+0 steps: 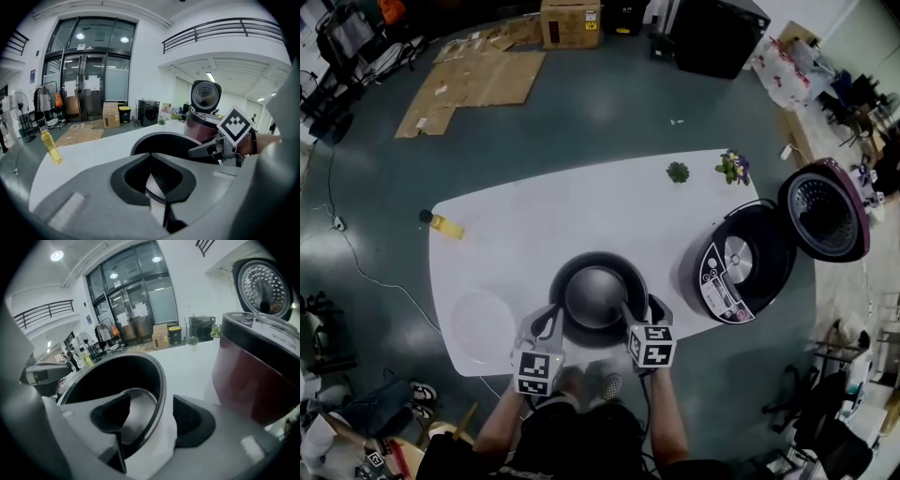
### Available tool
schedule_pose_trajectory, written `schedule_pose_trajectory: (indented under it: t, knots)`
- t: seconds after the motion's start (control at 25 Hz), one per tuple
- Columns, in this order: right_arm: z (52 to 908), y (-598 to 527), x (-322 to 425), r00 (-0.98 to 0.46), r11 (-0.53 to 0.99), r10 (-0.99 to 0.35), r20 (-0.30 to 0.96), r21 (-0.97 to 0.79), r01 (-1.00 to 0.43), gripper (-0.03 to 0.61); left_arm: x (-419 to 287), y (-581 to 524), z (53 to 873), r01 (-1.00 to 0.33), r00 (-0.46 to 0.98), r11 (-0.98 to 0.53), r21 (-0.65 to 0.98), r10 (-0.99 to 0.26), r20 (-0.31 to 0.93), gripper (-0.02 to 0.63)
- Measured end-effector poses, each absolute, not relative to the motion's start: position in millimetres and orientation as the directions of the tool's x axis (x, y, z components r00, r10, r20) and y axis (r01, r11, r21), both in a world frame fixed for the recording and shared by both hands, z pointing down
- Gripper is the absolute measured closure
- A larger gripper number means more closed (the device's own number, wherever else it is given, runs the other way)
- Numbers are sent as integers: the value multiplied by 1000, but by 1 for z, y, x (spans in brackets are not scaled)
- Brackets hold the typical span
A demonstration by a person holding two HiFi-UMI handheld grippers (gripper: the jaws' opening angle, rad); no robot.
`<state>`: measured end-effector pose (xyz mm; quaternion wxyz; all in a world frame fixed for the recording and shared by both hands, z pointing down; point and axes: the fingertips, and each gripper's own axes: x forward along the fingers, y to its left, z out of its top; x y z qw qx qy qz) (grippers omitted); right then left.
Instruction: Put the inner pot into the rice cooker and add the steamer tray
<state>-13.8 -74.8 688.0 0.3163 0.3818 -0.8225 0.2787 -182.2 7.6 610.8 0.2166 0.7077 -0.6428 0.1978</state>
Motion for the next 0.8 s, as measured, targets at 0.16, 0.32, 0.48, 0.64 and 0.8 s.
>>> schedule_pose_trajectory:
  t: [0.16,0.32,0.48,0.64,0.8]
  knots:
    - [700,-72,-20,-482,544,-410,774,-217,-811,301,-191,5,614,-995,98,-78,61,-820,564,603]
    - [710,-71,-19,-430,526,-399,810,-182,-831,316,-198,2,618,-995,102,-78,67,-816,570,603]
    - [714,-74,-11,-341,500,-418,842,-100,-860,438,-206,1,622,-994,107,-77,76,-812,574,603]
    - [715,-79,-4,-240,483,-412,879,-12,-875,550,-216,1,623,-995,101,-71,75,-813,573,603]
    - [715,-81,0,-235,453,-401,886,-31,-891,561,-222,2,621,-995,94,-63,74,-819,567,603]
